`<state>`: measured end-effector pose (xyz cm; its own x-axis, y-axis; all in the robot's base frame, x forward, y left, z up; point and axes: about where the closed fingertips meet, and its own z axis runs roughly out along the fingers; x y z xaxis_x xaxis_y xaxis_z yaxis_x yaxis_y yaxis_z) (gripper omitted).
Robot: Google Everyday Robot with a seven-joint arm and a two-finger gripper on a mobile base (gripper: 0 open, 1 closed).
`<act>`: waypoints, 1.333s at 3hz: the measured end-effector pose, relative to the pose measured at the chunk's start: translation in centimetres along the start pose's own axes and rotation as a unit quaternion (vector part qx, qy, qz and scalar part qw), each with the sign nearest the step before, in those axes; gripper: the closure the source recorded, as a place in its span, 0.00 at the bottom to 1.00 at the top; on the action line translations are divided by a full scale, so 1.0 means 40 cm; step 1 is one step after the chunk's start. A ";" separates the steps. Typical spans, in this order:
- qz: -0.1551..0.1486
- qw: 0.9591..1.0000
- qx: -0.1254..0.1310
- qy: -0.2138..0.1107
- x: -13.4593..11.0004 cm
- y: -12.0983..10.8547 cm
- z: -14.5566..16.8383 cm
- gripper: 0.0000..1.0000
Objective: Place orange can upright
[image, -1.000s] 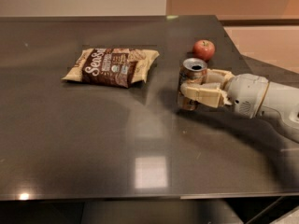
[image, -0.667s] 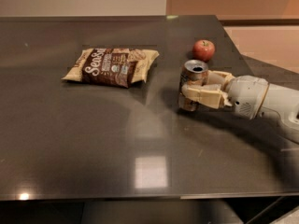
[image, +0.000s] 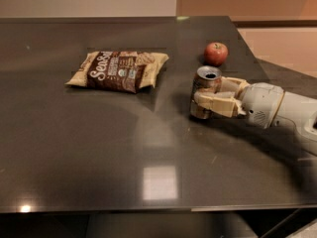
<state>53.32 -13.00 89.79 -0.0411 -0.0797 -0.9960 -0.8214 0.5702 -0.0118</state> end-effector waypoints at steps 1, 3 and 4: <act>0.001 1.000 0.004 0.000 0.009 -0.005 -0.001 0.36; -0.002 1.000 0.009 0.000 0.025 -0.005 0.003 0.00; -0.002 1.000 0.009 0.000 0.025 -0.005 0.003 0.00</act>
Offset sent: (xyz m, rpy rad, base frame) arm 0.0018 -0.0073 -0.0143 -0.0041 -0.0046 -0.0262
